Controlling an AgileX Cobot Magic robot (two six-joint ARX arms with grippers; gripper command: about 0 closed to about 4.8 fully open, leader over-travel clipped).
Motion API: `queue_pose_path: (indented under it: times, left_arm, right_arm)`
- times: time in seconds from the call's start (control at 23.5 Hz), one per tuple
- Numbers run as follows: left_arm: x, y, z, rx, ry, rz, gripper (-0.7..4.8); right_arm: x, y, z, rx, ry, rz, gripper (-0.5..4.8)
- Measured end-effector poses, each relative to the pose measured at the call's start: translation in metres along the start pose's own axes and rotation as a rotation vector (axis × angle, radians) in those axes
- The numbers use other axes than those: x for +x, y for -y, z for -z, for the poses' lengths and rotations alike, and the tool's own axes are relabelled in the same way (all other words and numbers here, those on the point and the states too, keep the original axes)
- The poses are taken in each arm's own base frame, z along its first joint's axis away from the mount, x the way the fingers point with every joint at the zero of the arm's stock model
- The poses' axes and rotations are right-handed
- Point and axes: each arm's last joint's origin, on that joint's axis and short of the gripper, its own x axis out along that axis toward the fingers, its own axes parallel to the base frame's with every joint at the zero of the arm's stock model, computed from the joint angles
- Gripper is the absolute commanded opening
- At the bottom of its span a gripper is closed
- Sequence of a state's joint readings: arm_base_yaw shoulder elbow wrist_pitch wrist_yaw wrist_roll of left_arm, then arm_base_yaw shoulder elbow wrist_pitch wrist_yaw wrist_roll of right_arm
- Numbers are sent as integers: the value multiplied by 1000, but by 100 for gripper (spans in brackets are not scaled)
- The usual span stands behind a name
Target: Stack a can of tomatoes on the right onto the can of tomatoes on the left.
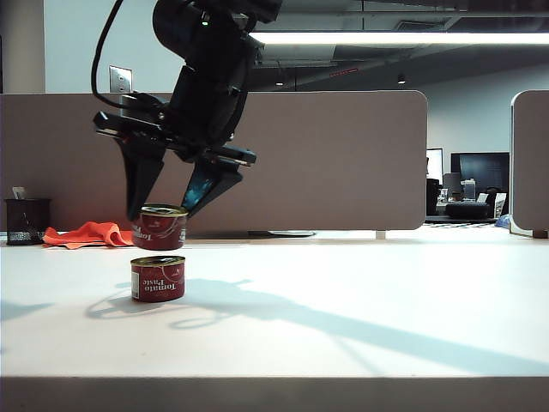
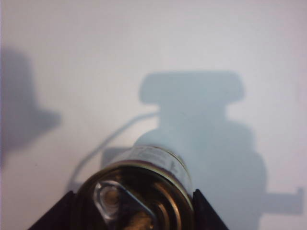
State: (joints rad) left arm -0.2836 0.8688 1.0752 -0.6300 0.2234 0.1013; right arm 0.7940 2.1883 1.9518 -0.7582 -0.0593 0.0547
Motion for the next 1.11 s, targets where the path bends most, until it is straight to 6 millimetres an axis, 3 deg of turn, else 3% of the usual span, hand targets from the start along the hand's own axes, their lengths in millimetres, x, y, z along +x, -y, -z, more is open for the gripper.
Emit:
queue_pose_path:
  times: [0.13,0.26,0.72,0.89,1.02,1.06,1.11]
  left_arm:
    - [0,0,1,-2,-9,0,-5]
    - [0,0,2,-4,-18,2,-5]
    - [0,0,2,16,-18,2,-5]
    - [0,0,2,40,-24,0,-5]
    - [0,-1,2,63,-29,-35,-5]
    - [0,-1,3,67,-32,-51,-5]
    - [0,-2,3,70,-34,-65,-5]
  right_arm:
    - [7,0,2,1,-19,-4,266]
    - [6,0,2,1,-17,-4,334]
    - [1,0,0,7,-5,-35,337]
    - [-57,5,-17,8,157,-45,328]
    - [-103,21,-24,31,267,-21,298]
    - [-118,26,-25,40,297,-10,287]
    - [-130,32,-25,50,317,1,241]
